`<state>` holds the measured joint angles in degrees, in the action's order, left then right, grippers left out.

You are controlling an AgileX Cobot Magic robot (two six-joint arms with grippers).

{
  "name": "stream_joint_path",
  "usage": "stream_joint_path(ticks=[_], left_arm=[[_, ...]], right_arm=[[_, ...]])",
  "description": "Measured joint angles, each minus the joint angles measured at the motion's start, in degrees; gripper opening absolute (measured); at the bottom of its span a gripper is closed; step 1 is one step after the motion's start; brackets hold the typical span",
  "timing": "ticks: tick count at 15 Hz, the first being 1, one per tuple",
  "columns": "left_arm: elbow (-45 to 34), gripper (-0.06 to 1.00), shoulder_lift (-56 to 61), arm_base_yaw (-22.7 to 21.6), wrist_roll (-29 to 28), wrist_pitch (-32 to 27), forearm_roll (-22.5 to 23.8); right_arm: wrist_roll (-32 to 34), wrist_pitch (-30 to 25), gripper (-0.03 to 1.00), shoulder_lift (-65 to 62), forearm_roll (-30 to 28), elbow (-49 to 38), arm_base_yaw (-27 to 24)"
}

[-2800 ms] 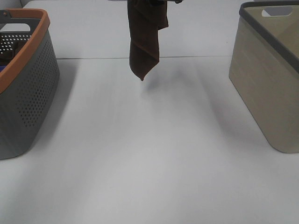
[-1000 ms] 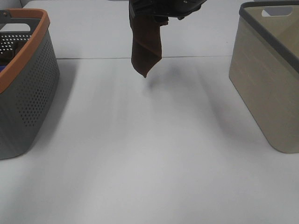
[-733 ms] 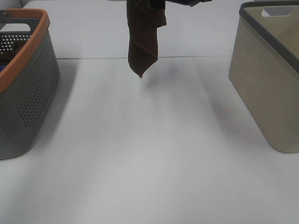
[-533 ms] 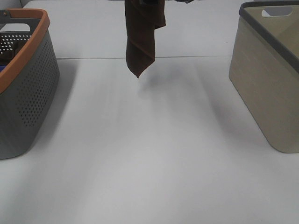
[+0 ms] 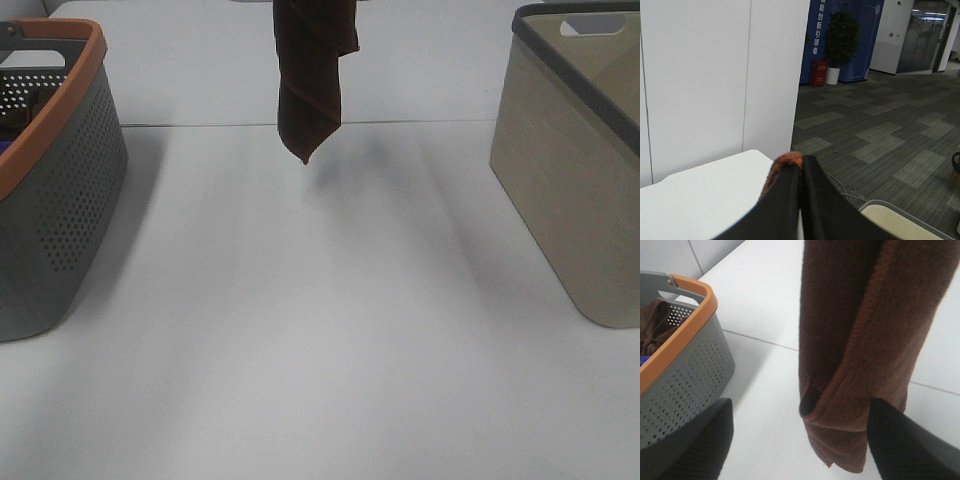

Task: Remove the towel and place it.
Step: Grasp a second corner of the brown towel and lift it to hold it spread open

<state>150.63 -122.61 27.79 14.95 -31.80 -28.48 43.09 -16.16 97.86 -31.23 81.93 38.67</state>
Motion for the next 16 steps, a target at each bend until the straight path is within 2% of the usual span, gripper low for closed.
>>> stream_joint_path(ticks=[2,6,8,10,12,13,14,16], left_arm=[[0.0,0.0,0.0,0.0,0.0,0.0,0.0],[0.0,0.0,-0.1,0.0,0.0,0.0,-0.1],[0.0,0.0,-0.1,0.0,0.0,0.0,-0.1],[0.0,0.0,-0.1,0.0,0.0,0.0,-0.1],[0.0,0.0,-0.1,0.0,0.0,0.0,-0.1],[0.0,0.0,-0.1,0.0,0.0,0.0,-0.1],[0.0,0.0,-0.1,0.0,0.0,0.0,-0.1],[0.0,0.0,-0.1,0.0,0.0,0.0,-0.1]], right_arm=[[4.1,2.2,0.71,0.4,-2.8,0.0,-1.7],[5.0,2.5,0.7,3.7,-4.5,3.1,-2.1],[5.0,-3.0,0.68,5.9,-5.8,4.9,-2.1],[5.0,-6.2,0.57,6.0,-7.4,5.2,-2.1],[5.0,-6.3,0.46,6.0,-7.7,5.3,-2.1],[5.0,-6.5,0.38,6.0,-7.7,5.3,-2.1],[5.0,-6.4,0.35,6.0,-7.7,5.3,-2.1],[4.4,-6.4,0.18,6.0,-7.9,5.3,-2.1]])
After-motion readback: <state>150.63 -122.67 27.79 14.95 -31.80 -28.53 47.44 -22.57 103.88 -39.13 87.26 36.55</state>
